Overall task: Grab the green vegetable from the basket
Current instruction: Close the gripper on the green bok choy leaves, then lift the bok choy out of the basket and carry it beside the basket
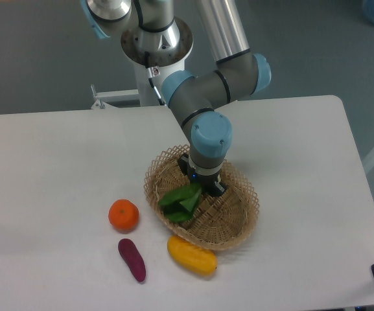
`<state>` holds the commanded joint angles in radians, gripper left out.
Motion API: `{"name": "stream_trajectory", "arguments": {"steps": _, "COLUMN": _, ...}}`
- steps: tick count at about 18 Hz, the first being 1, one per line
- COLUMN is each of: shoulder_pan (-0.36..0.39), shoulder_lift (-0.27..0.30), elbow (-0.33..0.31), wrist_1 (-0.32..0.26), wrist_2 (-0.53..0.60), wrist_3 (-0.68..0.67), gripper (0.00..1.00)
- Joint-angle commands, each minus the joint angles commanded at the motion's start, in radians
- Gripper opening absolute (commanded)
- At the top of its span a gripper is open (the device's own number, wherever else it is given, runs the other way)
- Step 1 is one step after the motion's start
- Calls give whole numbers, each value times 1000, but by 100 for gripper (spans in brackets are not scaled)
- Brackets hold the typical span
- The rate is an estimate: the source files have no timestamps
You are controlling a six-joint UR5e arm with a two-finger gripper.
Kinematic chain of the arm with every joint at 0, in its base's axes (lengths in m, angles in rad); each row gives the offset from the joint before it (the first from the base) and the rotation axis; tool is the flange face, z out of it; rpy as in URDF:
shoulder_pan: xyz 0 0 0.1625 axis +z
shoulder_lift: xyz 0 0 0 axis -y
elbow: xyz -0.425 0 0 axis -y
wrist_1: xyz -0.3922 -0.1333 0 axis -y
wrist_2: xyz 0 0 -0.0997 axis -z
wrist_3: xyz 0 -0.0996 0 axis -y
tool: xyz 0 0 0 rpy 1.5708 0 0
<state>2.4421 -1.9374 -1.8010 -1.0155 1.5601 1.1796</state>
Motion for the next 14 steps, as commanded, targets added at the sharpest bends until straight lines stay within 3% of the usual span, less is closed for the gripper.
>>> {"name": "stream_trajectory", "arguments": {"steps": 3, "shoulder_pan": 9, "shoulder_lift": 12, "elbow": 43, "wrist_1": -21, "wrist_2": -2, "wrist_3": 0, "gripper": 26}}
{"name": "stream_trajectory", "arguments": {"steps": 7, "shoulder_pan": 26, "shoulder_lift": 6, "elbow": 158, "wrist_1": -80, "wrist_2": -9, "wrist_3": -2, "gripper": 27}}
{"name": "stream_trajectory", "arguments": {"steps": 14, "shoulder_pan": 74, "shoulder_lift": -78, "elbow": 324, "wrist_1": -84, "wrist_2": -14, "wrist_3": -2, "gripper": 27}}
